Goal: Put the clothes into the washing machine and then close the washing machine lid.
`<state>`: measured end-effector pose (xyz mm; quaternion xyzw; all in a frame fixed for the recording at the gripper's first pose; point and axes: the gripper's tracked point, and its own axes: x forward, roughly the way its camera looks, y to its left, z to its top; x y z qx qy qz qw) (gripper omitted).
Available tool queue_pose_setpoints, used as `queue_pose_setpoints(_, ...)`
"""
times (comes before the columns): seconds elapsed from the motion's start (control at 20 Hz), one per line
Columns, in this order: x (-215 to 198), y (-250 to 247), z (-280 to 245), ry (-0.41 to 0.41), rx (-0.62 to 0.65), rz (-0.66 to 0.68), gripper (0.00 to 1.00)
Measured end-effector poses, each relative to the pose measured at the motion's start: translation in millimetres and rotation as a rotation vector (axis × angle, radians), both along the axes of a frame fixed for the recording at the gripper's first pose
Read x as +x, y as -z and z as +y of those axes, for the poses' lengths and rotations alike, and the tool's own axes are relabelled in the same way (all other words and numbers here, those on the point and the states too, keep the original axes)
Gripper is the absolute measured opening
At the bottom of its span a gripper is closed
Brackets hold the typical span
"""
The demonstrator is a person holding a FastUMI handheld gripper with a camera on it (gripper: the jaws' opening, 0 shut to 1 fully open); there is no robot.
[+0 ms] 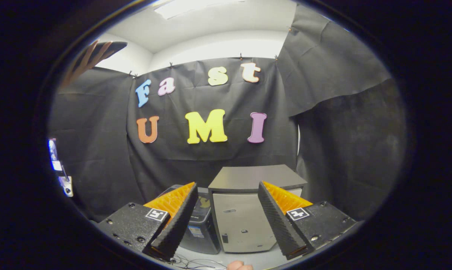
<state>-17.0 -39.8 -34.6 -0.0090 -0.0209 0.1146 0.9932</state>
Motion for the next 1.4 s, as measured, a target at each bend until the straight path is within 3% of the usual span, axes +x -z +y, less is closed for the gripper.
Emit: queue_pose_setpoints(1.4, -9.0, 0.4, 8.1, 0.004, 0.012, 0.008, 1.0)
